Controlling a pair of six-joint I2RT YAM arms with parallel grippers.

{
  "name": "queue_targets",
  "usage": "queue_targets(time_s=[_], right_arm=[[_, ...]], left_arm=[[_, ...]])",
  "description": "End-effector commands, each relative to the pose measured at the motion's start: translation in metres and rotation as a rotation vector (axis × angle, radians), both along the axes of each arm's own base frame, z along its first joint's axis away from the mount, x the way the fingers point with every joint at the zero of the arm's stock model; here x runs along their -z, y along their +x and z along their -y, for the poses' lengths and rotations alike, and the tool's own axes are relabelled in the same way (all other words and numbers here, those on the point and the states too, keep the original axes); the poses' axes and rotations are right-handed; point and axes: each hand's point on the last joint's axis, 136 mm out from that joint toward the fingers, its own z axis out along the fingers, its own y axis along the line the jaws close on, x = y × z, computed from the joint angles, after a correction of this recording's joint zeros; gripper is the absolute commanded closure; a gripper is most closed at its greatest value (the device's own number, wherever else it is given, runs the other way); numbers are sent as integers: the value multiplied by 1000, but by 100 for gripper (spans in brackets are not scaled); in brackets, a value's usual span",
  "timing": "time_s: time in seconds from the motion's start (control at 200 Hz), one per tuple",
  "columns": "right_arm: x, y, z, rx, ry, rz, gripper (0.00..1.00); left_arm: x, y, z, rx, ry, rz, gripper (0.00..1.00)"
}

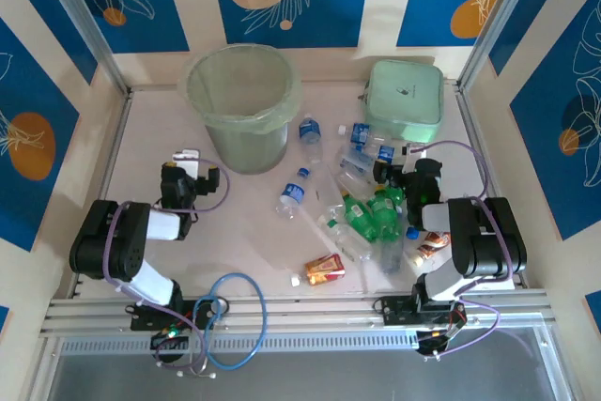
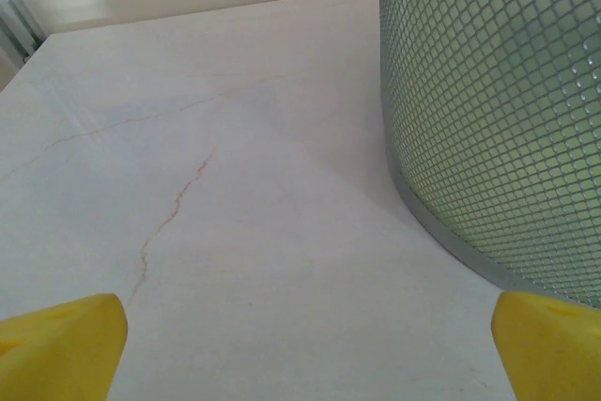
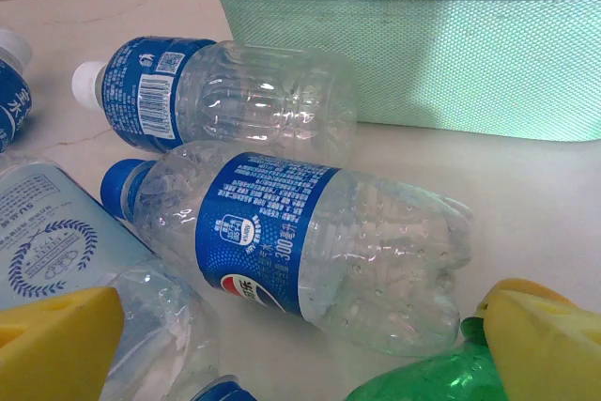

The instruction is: Put the plastic bottles in the bin

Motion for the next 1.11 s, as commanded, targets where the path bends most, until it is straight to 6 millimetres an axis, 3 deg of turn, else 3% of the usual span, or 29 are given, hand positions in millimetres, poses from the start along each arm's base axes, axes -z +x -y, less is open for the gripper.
queue_targets(time_s=[0.0, 1.1], right_arm=[[-16, 7, -3, -22, -5, 49, 1], [-16, 7, -2, -22, -2, 49, 1]], left_arm=[[-5, 5, 4, 15, -11, 14, 1], [-6, 3, 4, 15, -14, 20, 1]])
